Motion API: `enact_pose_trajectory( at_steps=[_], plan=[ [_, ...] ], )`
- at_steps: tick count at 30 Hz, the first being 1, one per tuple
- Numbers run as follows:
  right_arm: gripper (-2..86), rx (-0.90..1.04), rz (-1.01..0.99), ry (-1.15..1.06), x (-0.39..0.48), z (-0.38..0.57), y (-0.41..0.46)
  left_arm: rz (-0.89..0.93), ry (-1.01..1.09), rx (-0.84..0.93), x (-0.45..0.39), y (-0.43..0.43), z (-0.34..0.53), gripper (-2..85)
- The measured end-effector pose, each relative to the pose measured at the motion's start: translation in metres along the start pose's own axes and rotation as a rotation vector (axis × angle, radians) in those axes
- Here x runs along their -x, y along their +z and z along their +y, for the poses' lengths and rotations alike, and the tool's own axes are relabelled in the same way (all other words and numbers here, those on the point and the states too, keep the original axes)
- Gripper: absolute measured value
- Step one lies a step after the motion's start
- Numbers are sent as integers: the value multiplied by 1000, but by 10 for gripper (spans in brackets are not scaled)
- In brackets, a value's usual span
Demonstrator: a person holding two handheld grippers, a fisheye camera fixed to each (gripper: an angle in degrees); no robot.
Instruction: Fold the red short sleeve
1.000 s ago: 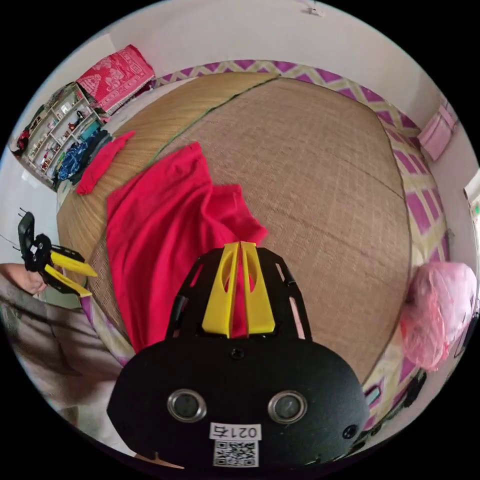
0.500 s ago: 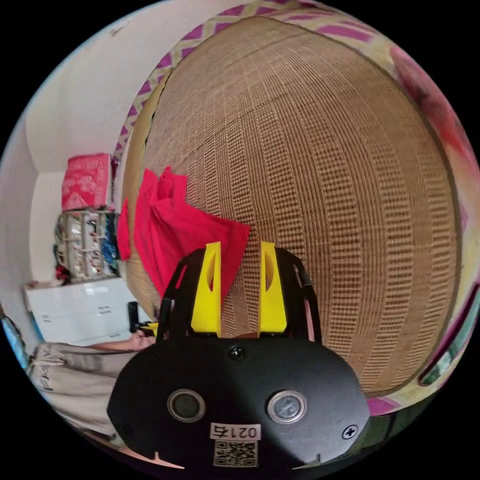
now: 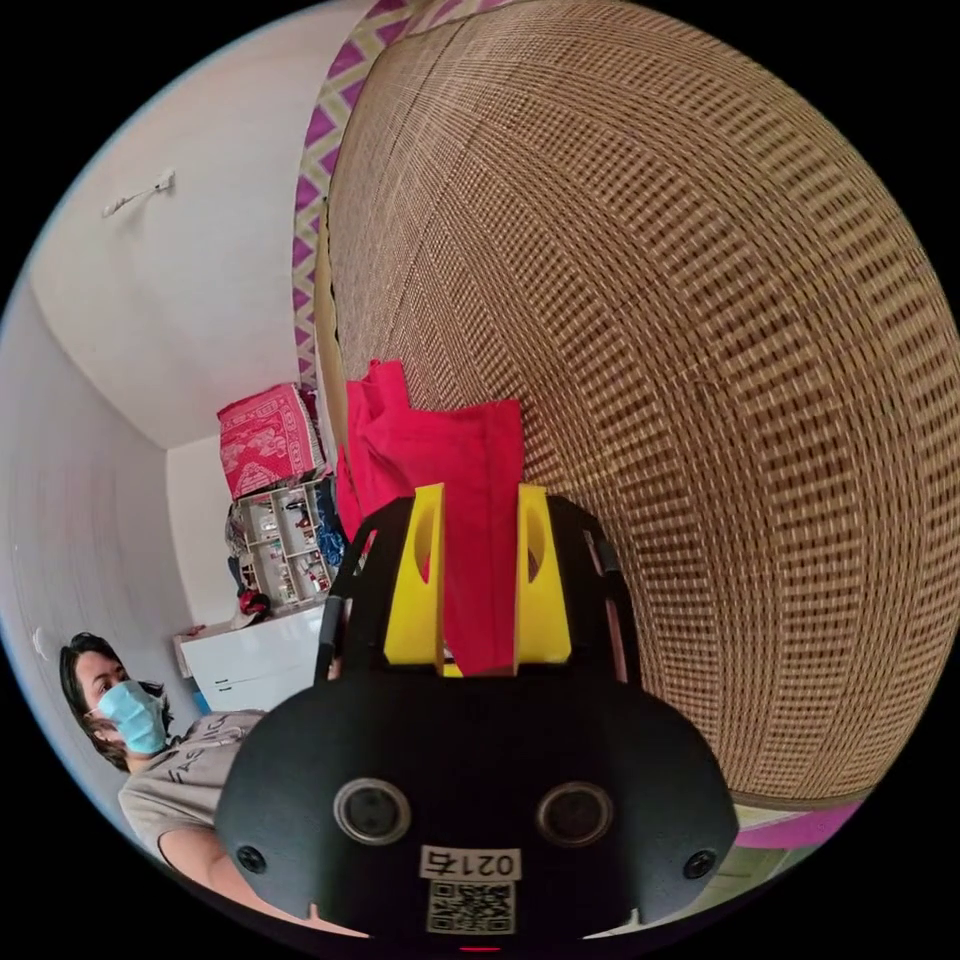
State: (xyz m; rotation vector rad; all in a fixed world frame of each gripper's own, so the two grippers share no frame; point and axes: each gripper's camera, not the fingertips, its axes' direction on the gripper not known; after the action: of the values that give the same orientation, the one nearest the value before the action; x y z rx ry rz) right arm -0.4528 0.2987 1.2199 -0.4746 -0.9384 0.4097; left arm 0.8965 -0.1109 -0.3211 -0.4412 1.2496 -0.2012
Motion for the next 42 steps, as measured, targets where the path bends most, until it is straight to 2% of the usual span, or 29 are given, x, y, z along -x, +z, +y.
enact_pose_trajectory(
  at_steps=[4, 8, 12, 15, 21, 25, 27, 30, 38, 42],
  plan=[
    [101, 131, -133, -32, -31, -18, 54, 5, -14, -101, -17, 18, 24, 126],
    [76, 114, -196, -58, -43, -34, 94, -6, -67, -284, -39, 45, 56, 119],
    [57, 120, -250, -8, -53, -49, 117, -38, -213, -445, -49, 67, 89, 59],
    [21, 112, -233, 5, -50, -58, 110, -7, -295, -482, -58, 76, 110, 5],
    [-1, 230, -134, -18, -22, -70, 119, 65, -352, -595, -100, 76, 163, -5],
    [-3, 224, -141, -22, -6, -78, 123, 95, -389, -585, -108, 77, 185, 7],
    [-3, 200, -139, -16, -1, -85, 122, 51, -402, -501, -102, 83, 192, 71],
    [-2, 188, -97, -21, 7, -95, 127, 76, -417, -422, -82, 98, 197, 131],
    [-2, 141, -69, 10, 22, -107, 134, 70, -336, -435, -58, 126, 218, 93],
    [-2, 136, -78, 16, 29, -114, 130, 140, -290, -331, -50, 171, 219, 114]
  ],
)
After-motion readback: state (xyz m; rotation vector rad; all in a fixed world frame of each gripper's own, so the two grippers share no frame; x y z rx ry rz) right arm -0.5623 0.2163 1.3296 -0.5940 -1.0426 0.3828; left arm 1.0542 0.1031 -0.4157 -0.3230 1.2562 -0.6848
